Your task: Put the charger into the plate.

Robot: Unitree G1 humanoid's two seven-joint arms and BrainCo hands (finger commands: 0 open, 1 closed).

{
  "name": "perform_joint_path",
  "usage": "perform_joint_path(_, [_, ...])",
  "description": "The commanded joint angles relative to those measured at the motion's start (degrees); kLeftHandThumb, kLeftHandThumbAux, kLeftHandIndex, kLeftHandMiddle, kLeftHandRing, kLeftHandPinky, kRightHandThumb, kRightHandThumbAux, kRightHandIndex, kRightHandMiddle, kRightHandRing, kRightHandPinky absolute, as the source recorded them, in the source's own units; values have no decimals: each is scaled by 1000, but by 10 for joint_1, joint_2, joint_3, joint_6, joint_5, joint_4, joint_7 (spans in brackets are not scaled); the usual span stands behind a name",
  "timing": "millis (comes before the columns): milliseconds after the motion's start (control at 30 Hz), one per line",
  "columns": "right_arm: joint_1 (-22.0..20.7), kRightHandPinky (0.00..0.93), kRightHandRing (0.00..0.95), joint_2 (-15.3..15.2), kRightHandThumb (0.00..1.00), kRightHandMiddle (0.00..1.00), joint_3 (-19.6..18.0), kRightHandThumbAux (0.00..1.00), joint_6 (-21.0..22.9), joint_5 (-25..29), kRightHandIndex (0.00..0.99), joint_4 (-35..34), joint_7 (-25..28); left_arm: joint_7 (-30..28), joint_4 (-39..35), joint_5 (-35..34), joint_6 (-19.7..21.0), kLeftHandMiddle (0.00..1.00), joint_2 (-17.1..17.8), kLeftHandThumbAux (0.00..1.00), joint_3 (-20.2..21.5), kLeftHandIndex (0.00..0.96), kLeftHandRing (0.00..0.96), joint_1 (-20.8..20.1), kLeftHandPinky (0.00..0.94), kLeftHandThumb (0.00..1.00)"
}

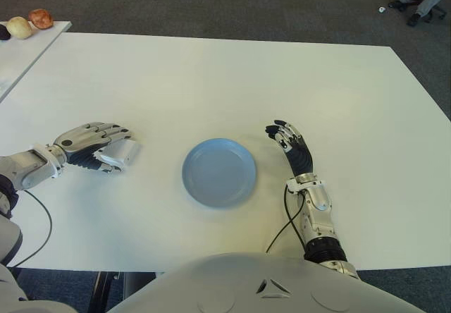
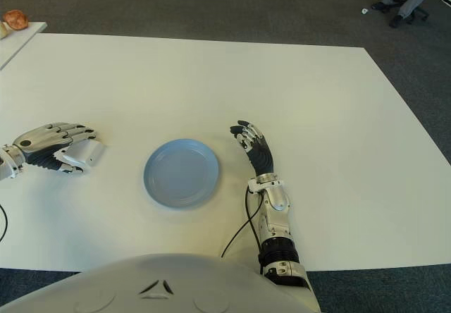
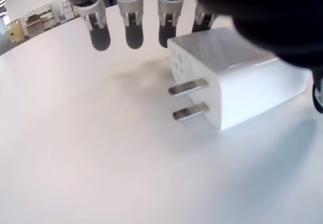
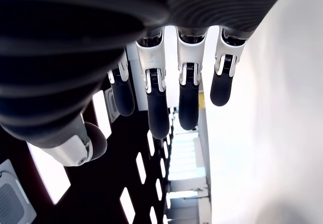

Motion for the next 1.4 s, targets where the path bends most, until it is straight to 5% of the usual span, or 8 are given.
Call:
perform_joint_path(33, [34,226,275,2,0,337,3,563,30,1,215,18,-3,-24,-2,-10,-7,0,-7,284,6,0,4,6,93,305])
perform_joint_path(1400, [63,228,283,10,0,342,11,567,47,5,219,-24,-5,-149,21,-75,-12,0,-39,323,46,0,13,-9,104,266])
